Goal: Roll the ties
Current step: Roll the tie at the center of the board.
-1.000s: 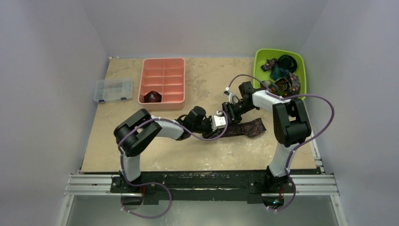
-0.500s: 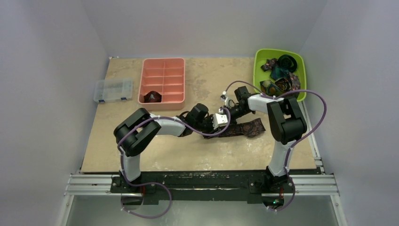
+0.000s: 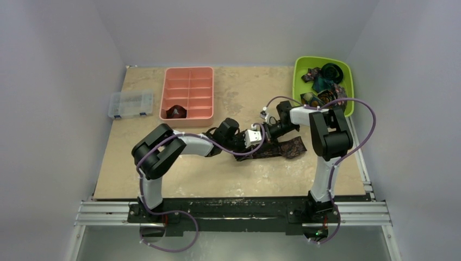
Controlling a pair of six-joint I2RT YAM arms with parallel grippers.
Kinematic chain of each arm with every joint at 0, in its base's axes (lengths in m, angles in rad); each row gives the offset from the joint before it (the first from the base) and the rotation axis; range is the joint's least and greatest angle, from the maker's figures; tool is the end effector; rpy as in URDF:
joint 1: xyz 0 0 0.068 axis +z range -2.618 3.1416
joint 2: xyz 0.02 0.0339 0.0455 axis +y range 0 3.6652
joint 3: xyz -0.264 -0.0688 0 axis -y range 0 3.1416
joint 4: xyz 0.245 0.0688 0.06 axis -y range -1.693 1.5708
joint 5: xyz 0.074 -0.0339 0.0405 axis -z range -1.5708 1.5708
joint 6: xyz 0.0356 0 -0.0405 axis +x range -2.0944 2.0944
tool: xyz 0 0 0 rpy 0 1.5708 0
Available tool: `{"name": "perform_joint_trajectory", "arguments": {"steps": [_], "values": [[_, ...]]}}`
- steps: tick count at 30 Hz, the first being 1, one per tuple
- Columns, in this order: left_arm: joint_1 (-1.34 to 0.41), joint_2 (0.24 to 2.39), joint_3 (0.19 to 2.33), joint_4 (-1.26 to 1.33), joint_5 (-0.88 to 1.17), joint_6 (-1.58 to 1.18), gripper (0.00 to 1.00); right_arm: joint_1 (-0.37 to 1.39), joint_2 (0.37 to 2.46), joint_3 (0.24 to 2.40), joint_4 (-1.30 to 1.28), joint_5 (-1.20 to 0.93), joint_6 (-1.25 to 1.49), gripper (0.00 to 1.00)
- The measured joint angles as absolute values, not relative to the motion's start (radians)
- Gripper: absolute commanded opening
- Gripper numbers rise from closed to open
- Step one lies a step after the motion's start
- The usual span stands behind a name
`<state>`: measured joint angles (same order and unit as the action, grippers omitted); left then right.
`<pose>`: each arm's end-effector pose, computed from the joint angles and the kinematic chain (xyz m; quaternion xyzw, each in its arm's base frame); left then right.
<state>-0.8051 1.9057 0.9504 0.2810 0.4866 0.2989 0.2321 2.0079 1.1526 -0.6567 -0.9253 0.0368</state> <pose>0.2511 -0.2852 0.1316 0.5476 0.6900 -0.3155 0.3529 0.3276 0.1067 0.1119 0.1003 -0.8889 -0.4456 0.0337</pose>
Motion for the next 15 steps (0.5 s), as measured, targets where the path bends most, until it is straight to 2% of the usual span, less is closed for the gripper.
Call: {"name": "perform_joint_trajectory", "arguments": {"steps": [15], "values": [[-0.803, 1.969, 0.885, 0.577, 0.543, 0.195, 0.60, 0.207, 2.009, 1.172, -0.745, -0.739, 0.012, 0.00]]}}
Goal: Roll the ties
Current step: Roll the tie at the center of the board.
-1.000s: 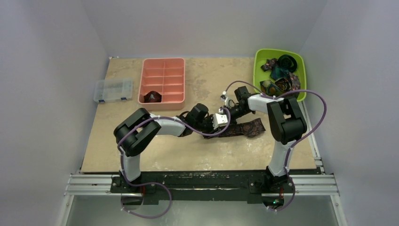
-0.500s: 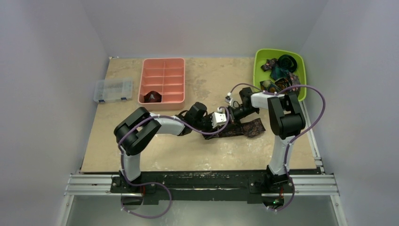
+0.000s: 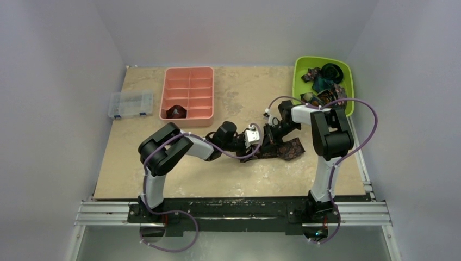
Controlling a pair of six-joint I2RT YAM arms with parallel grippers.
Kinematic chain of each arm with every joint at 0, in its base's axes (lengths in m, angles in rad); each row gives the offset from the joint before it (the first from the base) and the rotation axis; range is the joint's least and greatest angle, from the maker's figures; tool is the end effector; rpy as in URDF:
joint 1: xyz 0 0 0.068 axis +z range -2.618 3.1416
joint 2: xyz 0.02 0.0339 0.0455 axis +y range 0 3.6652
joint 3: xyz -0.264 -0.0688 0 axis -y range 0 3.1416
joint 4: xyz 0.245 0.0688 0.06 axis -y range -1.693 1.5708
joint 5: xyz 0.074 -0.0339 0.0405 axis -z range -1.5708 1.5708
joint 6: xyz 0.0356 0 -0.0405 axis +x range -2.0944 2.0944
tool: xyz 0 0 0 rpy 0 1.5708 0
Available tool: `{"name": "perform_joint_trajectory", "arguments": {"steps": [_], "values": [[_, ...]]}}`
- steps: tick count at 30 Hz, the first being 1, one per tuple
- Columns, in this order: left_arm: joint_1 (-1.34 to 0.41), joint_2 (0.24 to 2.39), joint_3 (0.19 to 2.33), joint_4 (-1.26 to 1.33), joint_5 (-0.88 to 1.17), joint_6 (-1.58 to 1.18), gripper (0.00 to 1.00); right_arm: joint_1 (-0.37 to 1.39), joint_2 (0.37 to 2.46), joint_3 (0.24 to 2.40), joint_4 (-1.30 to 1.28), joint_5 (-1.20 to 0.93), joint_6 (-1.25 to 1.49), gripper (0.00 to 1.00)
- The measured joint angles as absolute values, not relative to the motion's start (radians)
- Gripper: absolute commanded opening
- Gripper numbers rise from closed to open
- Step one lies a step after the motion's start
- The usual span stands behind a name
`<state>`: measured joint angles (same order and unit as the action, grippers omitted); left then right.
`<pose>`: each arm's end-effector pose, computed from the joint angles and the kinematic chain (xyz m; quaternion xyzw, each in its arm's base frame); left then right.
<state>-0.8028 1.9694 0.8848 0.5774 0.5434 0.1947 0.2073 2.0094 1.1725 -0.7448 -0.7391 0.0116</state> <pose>0.2517 -0.2871 0.1175 0.5167 0.6640 -0.3669 0.3968 0.3275 0.0934 0.1105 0.0891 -0.9282 -0.3585 0.0445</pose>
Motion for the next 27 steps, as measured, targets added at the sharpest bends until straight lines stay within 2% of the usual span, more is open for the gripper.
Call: {"name": "perform_joint_trajectory", "arguments": {"steps": [4, 7, 10, 14, 17, 20, 24, 27], "values": [[-0.819, 1.989, 0.885, 0.626, 0.534, 0.198, 0.64, 0.212, 2.013, 1.185, -0.760, -0.721, 0.012, 0.00], [-0.826, 1.995, 0.885, 0.640, 0.526, 0.215, 0.61, 0.213, 2.020, 1.193, -0.771, -0.719, 0.011, 0.00], [-0.826, 2.000, 0.890, 0.641, 0.534, 0.234, 0.49, 0.215, 2.023, 1.199, -0.778, -0.717, 0.011, 0.00], [-0.826, 2.006, 0.902, 0.625, 0.558, 0.251, 0.27, 0.220, 2.026, 1.208, -0.786, -0.714, 0.009, 0.00], [-0.826, 2.002, 0.915, 0.587, 0.561, 0.261, 0.20, 0.225, 2.031, 1.222, -0.798, -0.714, 0.000, 0.14], [-0.828, 1.984, 0.925, 0.524, 0.541, 0.295, 0.18, 0.230, 2.029, 1.230, -0.801, -0.727, -0.013, 0.27], [-0.818, 1.937, 0.920, 0.418, 0.514, 0.366, 0.14, 0.237, 2.013, 1.270, -0.825, -0.716, -0.077, 0.48], [-0.805, 1.913, 0.920, 0.348, 0.511, 0.411, 0.13, 0.229, 1.981, 1.305, -0.849, -0.680, -0.146, 0.51]]}}
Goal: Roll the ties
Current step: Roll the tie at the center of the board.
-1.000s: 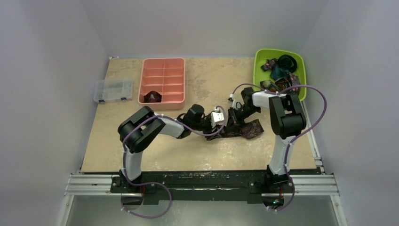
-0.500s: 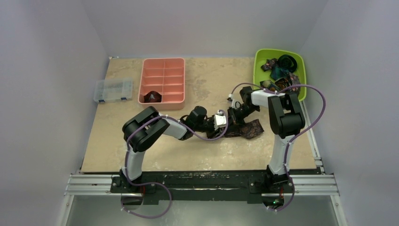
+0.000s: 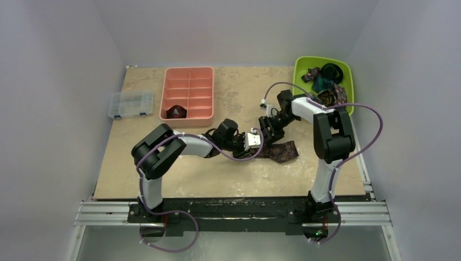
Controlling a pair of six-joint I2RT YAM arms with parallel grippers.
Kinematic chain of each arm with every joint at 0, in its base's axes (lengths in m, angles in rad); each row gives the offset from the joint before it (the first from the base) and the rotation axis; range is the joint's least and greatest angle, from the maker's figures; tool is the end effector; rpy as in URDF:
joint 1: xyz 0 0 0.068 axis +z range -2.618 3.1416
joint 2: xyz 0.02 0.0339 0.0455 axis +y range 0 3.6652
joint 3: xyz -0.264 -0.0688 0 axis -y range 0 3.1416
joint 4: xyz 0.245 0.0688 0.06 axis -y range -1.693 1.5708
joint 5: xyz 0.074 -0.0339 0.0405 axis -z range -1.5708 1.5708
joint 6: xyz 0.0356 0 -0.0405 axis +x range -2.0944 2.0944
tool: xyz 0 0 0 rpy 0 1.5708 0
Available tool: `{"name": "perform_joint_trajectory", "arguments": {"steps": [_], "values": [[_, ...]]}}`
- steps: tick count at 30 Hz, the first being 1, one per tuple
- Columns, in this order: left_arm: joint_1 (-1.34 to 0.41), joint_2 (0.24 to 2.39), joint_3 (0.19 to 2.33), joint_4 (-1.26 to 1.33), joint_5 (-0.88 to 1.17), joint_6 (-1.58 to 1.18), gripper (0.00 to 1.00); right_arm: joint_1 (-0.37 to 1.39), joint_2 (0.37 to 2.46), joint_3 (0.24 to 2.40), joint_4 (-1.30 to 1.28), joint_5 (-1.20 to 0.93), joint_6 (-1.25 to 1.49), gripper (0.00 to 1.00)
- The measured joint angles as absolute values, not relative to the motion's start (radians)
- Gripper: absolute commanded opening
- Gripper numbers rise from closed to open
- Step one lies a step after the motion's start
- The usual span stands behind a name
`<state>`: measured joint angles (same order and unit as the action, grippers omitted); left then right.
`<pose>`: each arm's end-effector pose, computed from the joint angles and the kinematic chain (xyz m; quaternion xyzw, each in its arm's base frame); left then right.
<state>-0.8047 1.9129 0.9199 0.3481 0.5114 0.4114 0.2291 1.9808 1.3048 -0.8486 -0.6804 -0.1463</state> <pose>0.2485 -0.2835 0.1266 0.5872 0.6460 -0.3064 0.3795 0.3441 0.1032 0.1476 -0.1834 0.9244 0.3342 0.0079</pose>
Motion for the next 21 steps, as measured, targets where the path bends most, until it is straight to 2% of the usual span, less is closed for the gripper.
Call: {"name": "perform_joint_trajectory", "arguments": {"steps": [4, 7, 13, 17, 21], "values": [[-0.801, 1.902, 0.928, 0.296, 0.514, 0.458, 0.13, 0.191, 1.916, 1.336, -0.903, -0.632, -0.253, 0.43], [-0.800, 1.902, 0.942, 0.270, 0.516, 0.473, 0.13, 0.168, 1.888, 1.338, -0.953, -0.599, -0.307, 0.41], [-0.799, 1.903, 0.952, 0.246, 0.517, 0.476, 0.13, 0.196, 1.916, 1.318, -0.998, -0.558, -0.332, 0.32], [-0.799, 1.903, 0.954, 0.242, 0.517, 0.476, 0.13, 0.203, 1.984, 1.316, -0.992, -0.495, -0.328, 0.30], [-0.799, 1.903, 0.954, 0.240, 0.517, 0.484, 0.13, 0.112, 1.977, 1.317, -1.024, -0.424, -0.353, 0.29]]}}
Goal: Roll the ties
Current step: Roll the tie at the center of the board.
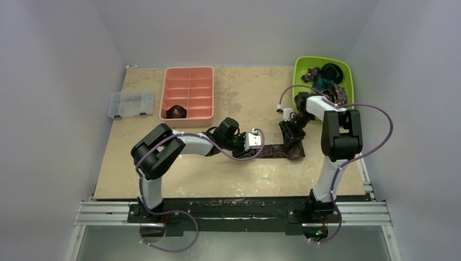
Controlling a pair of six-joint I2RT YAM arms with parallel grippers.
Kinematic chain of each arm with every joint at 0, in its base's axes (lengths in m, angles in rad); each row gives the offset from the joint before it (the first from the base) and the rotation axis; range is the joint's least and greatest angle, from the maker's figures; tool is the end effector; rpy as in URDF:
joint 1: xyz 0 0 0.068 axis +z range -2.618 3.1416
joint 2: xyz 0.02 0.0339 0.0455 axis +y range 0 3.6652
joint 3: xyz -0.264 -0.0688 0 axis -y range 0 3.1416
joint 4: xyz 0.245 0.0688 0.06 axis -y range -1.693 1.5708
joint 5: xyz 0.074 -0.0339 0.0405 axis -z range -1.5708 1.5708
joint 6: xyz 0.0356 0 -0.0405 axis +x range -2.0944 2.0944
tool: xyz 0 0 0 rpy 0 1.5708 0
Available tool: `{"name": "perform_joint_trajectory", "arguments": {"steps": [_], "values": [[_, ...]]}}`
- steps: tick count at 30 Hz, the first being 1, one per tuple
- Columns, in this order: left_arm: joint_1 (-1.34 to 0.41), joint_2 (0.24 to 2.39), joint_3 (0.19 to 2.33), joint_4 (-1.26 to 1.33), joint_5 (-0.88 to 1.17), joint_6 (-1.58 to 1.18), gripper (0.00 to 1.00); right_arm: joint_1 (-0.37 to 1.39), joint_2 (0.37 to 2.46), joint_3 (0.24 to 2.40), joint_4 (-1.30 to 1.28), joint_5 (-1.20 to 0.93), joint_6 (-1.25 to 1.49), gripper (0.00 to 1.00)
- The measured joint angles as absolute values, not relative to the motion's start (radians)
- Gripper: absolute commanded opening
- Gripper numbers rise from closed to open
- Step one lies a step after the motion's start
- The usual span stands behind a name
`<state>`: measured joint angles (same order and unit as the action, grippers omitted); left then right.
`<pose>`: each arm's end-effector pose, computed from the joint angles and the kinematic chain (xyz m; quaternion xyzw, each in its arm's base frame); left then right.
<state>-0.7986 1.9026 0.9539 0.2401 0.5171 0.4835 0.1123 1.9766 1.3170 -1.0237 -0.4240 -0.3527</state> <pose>0.2506 -0.2825 0.1307 0.6109 0.6400 -0.2928 0.3625 0.3388 0.0530 0.1476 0.2134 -0.9525 -0.2152 0.0294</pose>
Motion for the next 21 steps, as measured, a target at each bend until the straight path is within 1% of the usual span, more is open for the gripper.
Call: {"name": "perform_joint_trajectory", "arguments": {"steps": [6, 10, 12, 16, 19, 21], "values": [[-0.798, 1.903, 0.954, 0.240, 0.518, 0.491, 0.13, -0.154, 1.914, 1.316, -1.027, -0.171, -0.496, 0.31], [-0.798, 1.903, 0.954, 0.240, 0.520, 0.492, 0.13, -0.257, 1.892, 1.372, -1.044, -0.051, -0.559, 0.38], [-0.797, 1.903, 0.954, 0.239, 0.521, 0.492, 0.13, -0.252, 1.884, 1.424, -1.065, -0.046, -0.569, 0.42], [-0.796, 1.903, 0.956, 0.235, 0.522, 0.492, 0.13, -0.188, 1.867, 1.529, -1.106, -0.127, -0.556, 0.43], [-0.794, 1.903, 0.959, 0.228, 0.524, 0.492, 0.13, -0.122, 1.846, 1.533, -1.126, -0.210, -0.546, 0.46], [-0.794, 1.903, 0.959, 0.227, 0.524, 0.492, 0.13, -0.084, 1.828, 1.484, -1.133, -0.261, -0.566, 0.44]]}}
